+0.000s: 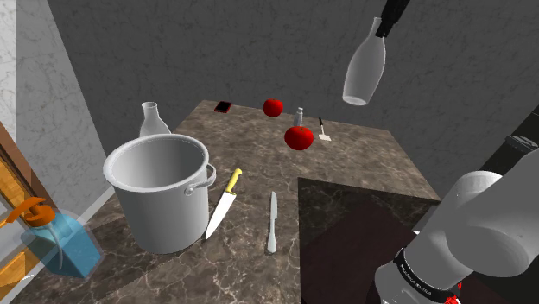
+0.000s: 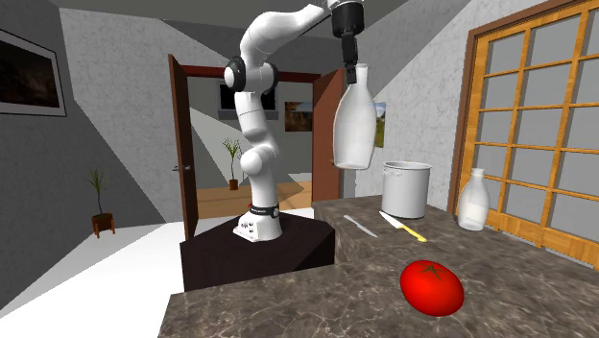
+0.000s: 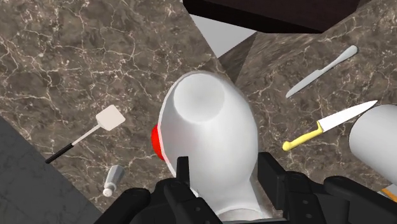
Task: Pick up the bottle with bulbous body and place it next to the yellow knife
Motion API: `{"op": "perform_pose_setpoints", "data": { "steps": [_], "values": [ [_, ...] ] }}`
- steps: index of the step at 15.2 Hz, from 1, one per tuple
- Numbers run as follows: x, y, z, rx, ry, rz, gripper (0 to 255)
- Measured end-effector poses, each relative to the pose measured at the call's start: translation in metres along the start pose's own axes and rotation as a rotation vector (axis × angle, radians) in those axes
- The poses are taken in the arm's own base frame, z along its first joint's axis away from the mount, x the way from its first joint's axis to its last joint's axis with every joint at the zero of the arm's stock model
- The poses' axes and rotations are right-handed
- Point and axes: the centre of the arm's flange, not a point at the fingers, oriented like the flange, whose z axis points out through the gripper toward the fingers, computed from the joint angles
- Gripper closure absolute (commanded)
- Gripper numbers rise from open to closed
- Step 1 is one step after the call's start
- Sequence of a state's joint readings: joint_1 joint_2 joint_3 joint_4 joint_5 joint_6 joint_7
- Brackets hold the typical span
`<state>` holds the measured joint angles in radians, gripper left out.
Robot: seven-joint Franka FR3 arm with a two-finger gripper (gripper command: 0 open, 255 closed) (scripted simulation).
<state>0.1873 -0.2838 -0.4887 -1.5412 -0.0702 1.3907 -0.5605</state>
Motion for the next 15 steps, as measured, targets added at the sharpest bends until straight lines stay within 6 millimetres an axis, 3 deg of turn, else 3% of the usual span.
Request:
{"op": "perform_pose_setpoints", "data": {
  "steps": [15],
  "values": [
    [0.113,-0.160,0.010,-0.001,0.000,0.001,255]
  ]
}}
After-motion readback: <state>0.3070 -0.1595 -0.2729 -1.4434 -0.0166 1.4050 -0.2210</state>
